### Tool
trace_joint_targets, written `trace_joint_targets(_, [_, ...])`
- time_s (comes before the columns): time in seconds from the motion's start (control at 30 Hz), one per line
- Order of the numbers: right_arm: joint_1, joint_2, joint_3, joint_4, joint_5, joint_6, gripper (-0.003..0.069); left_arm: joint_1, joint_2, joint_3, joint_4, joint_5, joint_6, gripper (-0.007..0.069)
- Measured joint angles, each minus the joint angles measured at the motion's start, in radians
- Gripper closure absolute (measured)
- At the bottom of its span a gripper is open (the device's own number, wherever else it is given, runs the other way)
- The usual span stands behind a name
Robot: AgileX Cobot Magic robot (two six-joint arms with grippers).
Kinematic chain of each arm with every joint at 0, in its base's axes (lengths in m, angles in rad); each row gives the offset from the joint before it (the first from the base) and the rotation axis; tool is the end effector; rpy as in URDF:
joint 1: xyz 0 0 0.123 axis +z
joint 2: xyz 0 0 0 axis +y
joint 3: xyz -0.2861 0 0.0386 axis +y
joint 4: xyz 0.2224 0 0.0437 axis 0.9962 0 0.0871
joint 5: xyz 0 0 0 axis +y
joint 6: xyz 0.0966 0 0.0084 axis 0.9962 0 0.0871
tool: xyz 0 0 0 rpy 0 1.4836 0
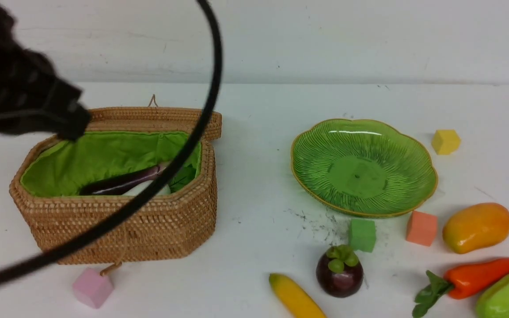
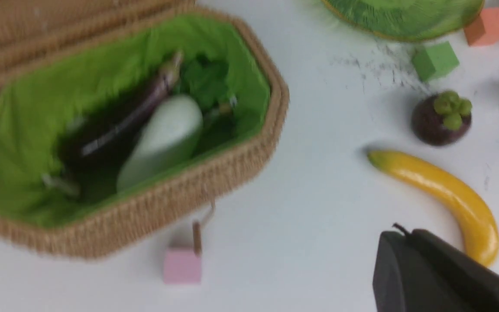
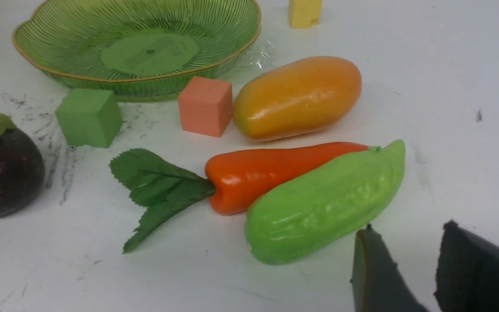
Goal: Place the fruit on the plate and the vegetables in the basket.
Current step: Use the right arm to grab a banana and put it into the right plate
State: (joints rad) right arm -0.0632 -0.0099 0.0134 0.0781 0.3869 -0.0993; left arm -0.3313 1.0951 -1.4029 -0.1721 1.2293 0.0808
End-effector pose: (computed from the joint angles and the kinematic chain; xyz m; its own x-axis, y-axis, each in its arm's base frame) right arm 0.0287 0.0010 0.1728 -0.2978 -0.0081 -0.9546 0.0271 0.9995 -0.0170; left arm 0.1524 -0.0690 0.4334 -0.6877 0.2602 -0.6777 0.4397 0.8921 -0.1037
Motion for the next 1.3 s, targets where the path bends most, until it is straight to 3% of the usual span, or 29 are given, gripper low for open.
trace_joint_targets(0.17, [0.000, 0.000, 0.000, 0.000, 0.000, 0.000, 0.0416, 0.000, -0.231, 0.198, -0.094, -0.001, -0.023, 0.0638])
trace_joint_targets(0.47, [0.000, 0.000, 0.000, 0.000, 0.000, 0.000, 0.0416, 0.000, -0.606, 0.623, -0.185, -0.236, -0.041, 0.0638])
trace_joint_targets(0.67, [0.000, 0.000, 0.000, 0.000, 0.000, 0.000, 0.0416, 0.000, -0.660, 0.656, -0.228, -0.341, -0.042, 0.0638])
trace_joint_targets(0.83, [0.000, 0.000, 0.000, 0.000, 0.000, 0.000, 0.0416, 0.000, -0.660, 0.658, -0.191, -0.429, -0.034, 0.0638])
trace_joint_targets(1.07, [0.000, 0.000, 0.000, 0.001, 0.000, 0.000, 0.0416, 0.000, -0.660, 0.658, -0.185, -0.460, -0.033, 0.0638])
trace_joint_targets(1.3, [0.000, 0.000, 0.000, 0.001, 0.000, 0.000, 0.0416, 0.000, -0.660, 0.677, -0.201, -0.631, -0.033, 0.0638])
